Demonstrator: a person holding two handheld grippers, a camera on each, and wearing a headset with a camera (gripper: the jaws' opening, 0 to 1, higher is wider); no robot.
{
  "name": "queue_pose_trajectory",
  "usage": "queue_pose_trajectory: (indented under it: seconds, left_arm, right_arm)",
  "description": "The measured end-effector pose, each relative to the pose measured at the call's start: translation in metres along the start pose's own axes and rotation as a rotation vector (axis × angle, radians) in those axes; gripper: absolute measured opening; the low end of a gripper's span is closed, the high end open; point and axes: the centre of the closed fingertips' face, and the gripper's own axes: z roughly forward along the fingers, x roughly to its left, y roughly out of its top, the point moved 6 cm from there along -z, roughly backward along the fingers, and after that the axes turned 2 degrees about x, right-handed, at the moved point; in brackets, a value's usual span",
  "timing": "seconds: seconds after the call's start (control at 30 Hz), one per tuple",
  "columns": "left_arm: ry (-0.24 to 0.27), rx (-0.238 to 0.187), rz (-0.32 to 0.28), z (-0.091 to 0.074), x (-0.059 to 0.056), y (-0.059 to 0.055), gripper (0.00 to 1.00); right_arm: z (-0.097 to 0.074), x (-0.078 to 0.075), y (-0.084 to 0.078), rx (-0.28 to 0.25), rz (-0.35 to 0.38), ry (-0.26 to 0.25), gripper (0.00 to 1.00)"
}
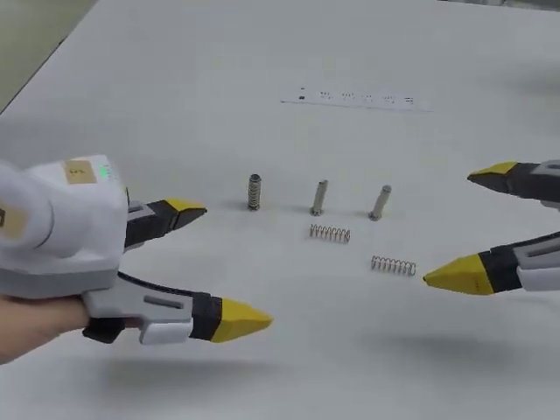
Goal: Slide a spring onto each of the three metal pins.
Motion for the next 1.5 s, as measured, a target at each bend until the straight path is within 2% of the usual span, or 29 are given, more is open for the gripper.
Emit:
queue_pose_trajectory:
  seconds: [0.6, 0.8, 0.9, 1.13, 1.33, 1.5]
  left_arm:
    - [-0.023, 0.017, 0.025, 0.011, 0.002, 0.005, 0.87]
    - [-0.029, 0.024, 0.025, 0.016, 0.007, 0.006, 0.86]
    - [-0.036, 0.019, 0.026, 0.02, 0.009, 0.008, 0.85]
    - [-0.04, 0.012, 0.032, 0.031, 0.018, 0.013, 0.77]
    - [-0.058, 0.02, 0.062, 0.049, 0.021, 0.015, 0.69]
    - [-0.076, 0.019, 0.058, 0.063, 0.025, 0.015, 0.62]
  right_arm:
    - [-0.037, 0.008, -0.036, -0.035, 0.117, -0.098, 0.94]
    - [-0.043, 0.008, -0.045, -0.045, 0.155, -0.119, 0.93]
    - [-0.044, 0.009, -0.054, -0.031, 0.174, -0.12, 0.93]
    - [-0.043, 0.011, -0.053, -0.038, 0.187, -0.118, 0.92]
    - [-0.044, 0.01, -0.048, -0.053, 0.189, -0.118, 0.92]
    - [-0.045, 0.008, -0.046, -0.055, 0.189, -0.121, 0.92]
